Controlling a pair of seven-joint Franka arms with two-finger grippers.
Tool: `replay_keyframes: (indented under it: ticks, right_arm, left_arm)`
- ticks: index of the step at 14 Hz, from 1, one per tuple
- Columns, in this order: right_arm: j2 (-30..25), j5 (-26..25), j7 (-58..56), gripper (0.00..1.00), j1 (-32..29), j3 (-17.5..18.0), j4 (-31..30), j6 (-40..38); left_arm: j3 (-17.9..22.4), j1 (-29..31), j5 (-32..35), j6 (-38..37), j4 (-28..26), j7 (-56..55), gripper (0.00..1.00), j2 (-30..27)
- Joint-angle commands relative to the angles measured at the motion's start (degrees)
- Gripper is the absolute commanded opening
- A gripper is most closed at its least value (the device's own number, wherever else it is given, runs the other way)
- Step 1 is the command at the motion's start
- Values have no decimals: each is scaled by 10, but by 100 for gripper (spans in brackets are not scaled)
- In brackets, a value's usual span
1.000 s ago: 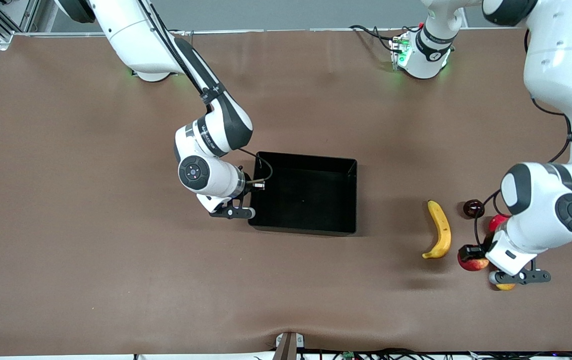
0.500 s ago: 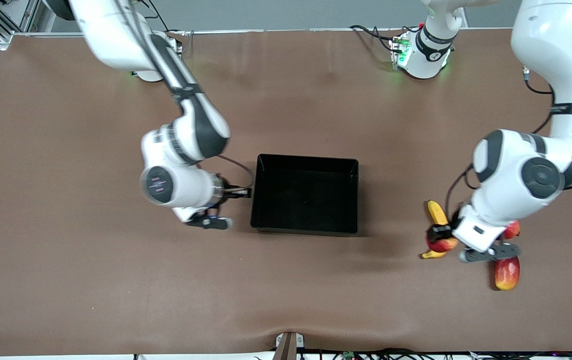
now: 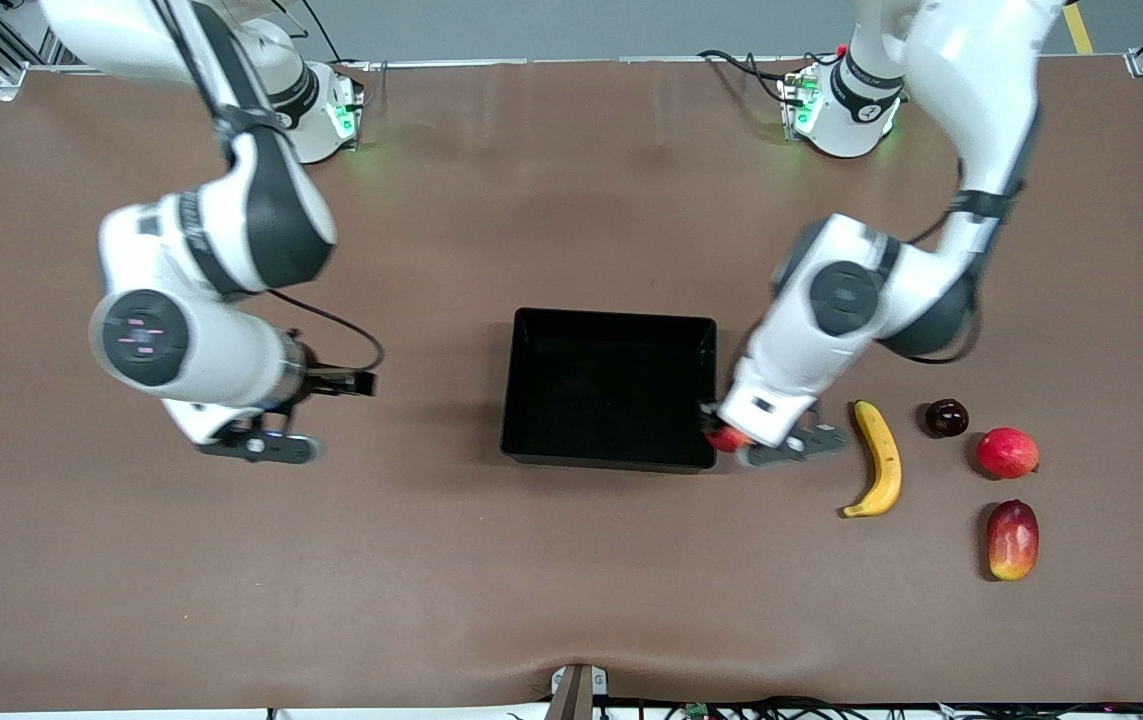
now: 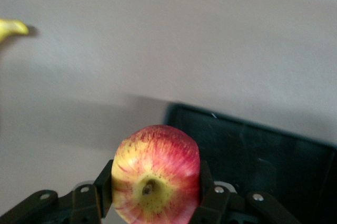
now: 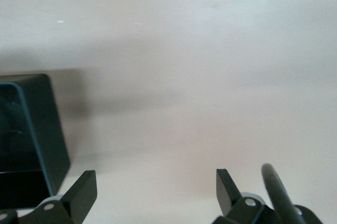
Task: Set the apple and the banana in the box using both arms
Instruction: 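Carry the apple over the black box and open the left gripper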
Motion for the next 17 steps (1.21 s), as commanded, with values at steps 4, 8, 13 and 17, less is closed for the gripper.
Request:
replay_keyframes:
  ticks: [4, 8, 13, 17]
  right_arm:
    - [-95, -13, -49, 100, -110, 9, 5, -98]
    - [-161, -51, -154, 100, -133, 10, -35, -121]
    - [-238, -57, -206, 100, -160, 13, -114, -110]
    - [-281, -55, -214, 100, -193, 27, -183, -60]
  left_arm:
    - [4, -69, 67, 8, -23, -100, 0, 35]
    - [3, -90, 86, 30, -35, -144, 0, 72]
    - [3, -96, 87, 42, -34, -164, 100, 89]
    - [4, -86, 84, 26, -26, -161, 100, 35]
